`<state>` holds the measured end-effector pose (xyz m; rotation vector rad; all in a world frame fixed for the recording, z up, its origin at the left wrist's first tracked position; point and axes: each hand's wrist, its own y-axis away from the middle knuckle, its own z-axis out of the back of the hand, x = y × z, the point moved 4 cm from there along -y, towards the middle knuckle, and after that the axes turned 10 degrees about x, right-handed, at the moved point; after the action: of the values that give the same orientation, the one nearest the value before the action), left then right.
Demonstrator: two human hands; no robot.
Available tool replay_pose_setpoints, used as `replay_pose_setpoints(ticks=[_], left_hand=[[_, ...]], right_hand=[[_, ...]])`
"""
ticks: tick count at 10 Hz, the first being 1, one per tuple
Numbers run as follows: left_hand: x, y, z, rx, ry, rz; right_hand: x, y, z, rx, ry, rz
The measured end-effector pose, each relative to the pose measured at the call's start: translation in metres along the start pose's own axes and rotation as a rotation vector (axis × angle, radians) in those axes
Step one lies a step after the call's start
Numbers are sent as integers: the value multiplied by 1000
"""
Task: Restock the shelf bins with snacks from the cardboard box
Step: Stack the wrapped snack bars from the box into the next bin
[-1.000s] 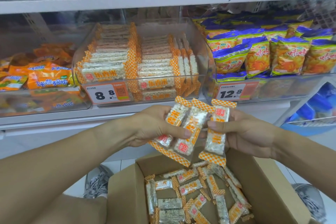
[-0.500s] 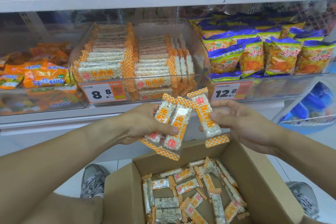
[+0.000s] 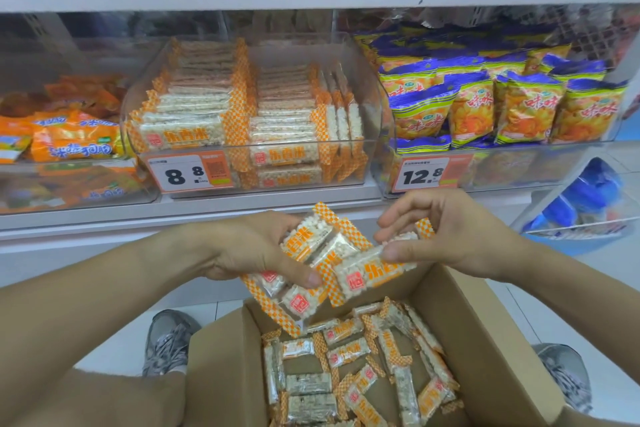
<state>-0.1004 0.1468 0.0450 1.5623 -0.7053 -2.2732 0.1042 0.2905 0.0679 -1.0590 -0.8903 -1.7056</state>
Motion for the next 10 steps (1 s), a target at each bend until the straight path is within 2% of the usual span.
replay_pose_setpoints(ticks=[2, 4, 7, 8, 9, 10], left_hand=[[4, -3, -4, 26, 49, -39], [2, -9, -10, 50, 2, -120], [1, -17, -23, 128, 328, -116], [-7, -13, -23, 55, 225, -179], [-10, -11, -24, 34, 190, -198], [-14, -9, -29, 83, 206, -218]], right_hand=[[0, -9, -14, -55, 95, 73], [-2, -16, -29, -141, 58, 36], [-1, -18, -23, -400, -113, 117], [1, -17, -23, -430, -59, 149], [2, -20, -26, -373, -58, 177], [-1, -24, -29, -255, -92, 99]])
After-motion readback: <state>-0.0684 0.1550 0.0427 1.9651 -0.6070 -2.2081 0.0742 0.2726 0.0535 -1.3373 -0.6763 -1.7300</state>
